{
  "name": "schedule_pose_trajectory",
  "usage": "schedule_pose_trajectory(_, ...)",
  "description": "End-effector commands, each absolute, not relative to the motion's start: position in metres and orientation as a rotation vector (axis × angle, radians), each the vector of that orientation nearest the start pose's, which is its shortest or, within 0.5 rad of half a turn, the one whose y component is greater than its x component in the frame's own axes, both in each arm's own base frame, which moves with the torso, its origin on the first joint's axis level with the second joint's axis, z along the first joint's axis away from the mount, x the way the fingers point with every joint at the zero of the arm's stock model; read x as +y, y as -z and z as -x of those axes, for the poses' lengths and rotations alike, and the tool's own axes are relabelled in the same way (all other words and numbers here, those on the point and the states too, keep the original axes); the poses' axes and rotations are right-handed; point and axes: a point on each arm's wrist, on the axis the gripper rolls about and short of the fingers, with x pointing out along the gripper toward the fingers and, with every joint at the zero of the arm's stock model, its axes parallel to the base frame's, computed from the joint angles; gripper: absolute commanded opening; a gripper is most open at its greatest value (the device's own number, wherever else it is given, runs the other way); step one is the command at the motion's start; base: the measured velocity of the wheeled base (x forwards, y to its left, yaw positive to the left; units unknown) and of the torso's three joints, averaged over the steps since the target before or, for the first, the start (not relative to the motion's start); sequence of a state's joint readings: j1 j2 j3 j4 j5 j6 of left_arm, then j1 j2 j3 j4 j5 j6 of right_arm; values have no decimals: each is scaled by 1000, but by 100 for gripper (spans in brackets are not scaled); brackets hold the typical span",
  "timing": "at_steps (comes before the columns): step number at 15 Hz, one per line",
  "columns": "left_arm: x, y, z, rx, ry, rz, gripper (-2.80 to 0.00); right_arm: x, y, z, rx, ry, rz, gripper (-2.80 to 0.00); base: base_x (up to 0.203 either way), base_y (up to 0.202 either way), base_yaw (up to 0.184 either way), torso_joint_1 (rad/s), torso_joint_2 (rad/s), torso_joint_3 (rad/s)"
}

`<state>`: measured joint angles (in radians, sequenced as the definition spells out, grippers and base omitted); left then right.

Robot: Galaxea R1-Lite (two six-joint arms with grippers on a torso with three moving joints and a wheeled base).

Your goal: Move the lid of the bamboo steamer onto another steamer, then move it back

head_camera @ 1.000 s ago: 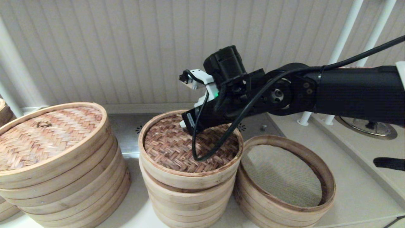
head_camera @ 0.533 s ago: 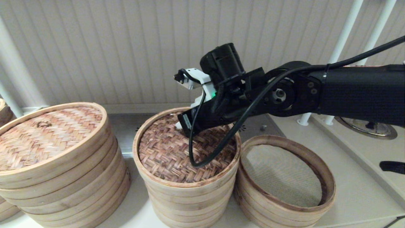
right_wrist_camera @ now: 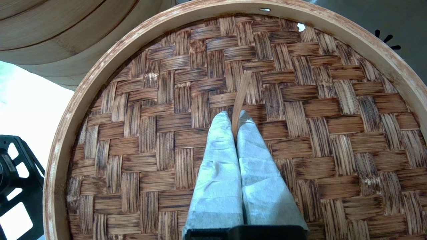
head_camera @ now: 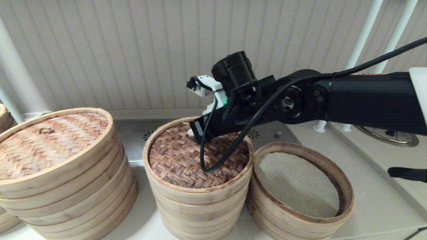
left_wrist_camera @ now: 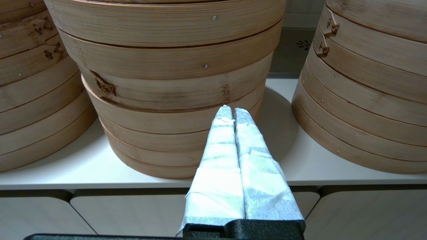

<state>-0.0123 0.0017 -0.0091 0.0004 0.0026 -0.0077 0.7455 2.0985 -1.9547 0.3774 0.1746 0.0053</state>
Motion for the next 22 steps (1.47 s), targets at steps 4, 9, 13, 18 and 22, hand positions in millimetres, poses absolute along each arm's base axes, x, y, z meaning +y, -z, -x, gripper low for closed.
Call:
schedule_pose_trajectory(4,0,-78,23,-8,10,8,-280,296,-254,-305,536,-912,155,-280,0,0,0,0,0,0)
schedule_pose_trajectory(9,0,-78,23,-8,9,9,-280,294,-255,-304,540,-910,157,-280,0,0,0,0,0,0)
schedule_pose_trajectory(13,0,-78,23,-8,9,8,-280,293,-253,-303,545,-915,172,0,0,0,0,0,0,0)
schedule_pose_trajectory(18,0,-78,23,-7,9,8,-280,272,-282,-288,486,-906,153,0,0,0,0,0,0,0)
schedule_pose_trajectory(22,0,-78,23,-8,9,8,-280,226,-311,-264,442,-858,125,-280,0,0,0,0,0,0)
